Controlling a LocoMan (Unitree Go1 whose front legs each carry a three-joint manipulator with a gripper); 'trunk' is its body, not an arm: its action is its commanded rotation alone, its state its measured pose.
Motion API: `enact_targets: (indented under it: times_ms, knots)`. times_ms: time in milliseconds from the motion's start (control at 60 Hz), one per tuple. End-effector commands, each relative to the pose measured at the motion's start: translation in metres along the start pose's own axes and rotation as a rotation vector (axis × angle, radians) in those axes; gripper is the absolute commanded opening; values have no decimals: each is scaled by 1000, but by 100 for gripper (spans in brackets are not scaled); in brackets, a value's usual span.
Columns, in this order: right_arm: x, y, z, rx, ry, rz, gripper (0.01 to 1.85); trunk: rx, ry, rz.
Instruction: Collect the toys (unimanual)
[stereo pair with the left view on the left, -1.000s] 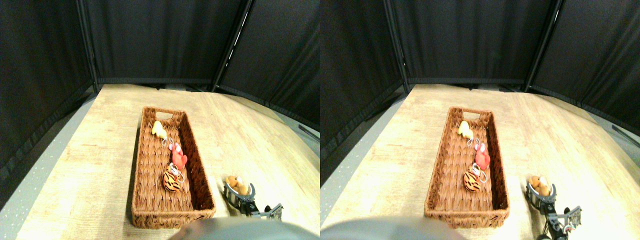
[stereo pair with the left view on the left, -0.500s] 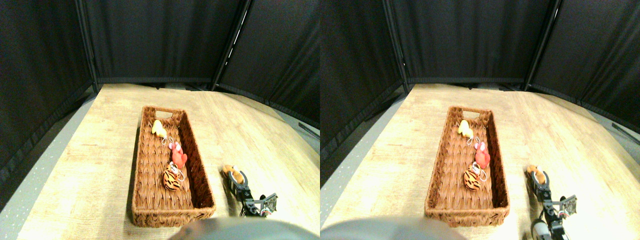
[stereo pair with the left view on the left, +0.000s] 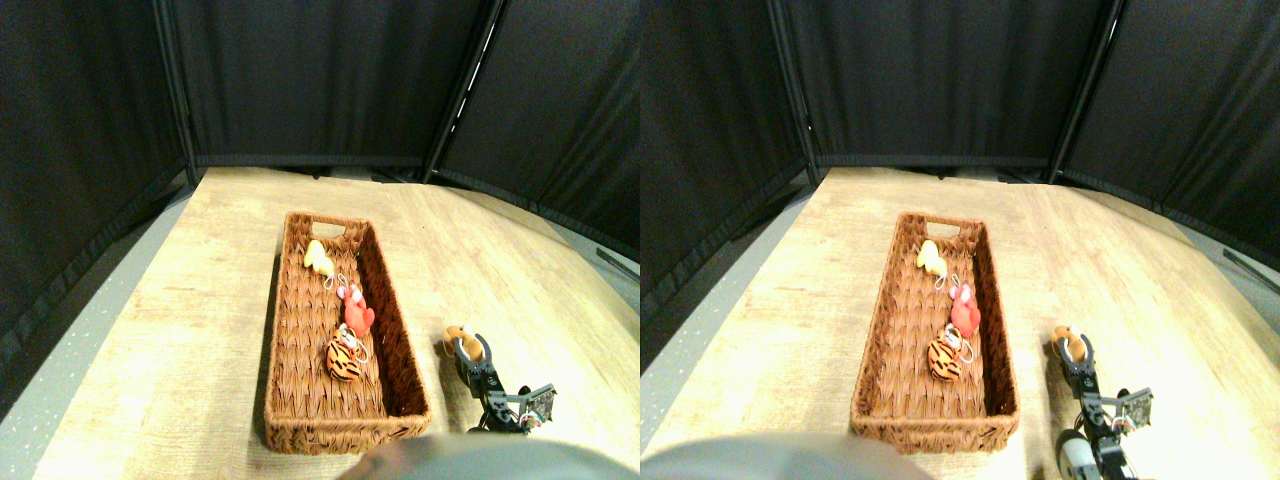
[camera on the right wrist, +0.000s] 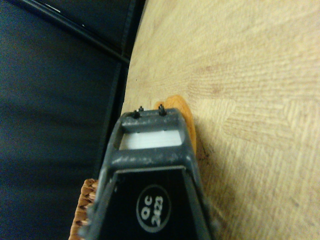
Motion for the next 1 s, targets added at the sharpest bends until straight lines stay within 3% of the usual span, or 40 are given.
enact_targets:
  times_ms: [17,133,267,400,567,633,800,900,1000]
  knots:
    - [0,26,2,33,56,82,6,-39,-11,29]
    - [1,50,-1,33,159,141,6,-57,-17,40]
    - [3,76,-5,22,216,192,6,-82,-28,60]
    - [6,101,-10,-56,282,289,6,-104,-35,85]
    - [2,123,-19,-28,310,267,6,-133,-45,123]
    - [2,133,-24,-40,356,304,6,-144,-50,137]
    - [0,147,-37,-12,392,304,6,-166,-59,169]
    - [-1,153,-46,-60,436,334,7,-177,-65,190]
    - [-2,159,-57,-9,485,330,8,-187,-71,211]
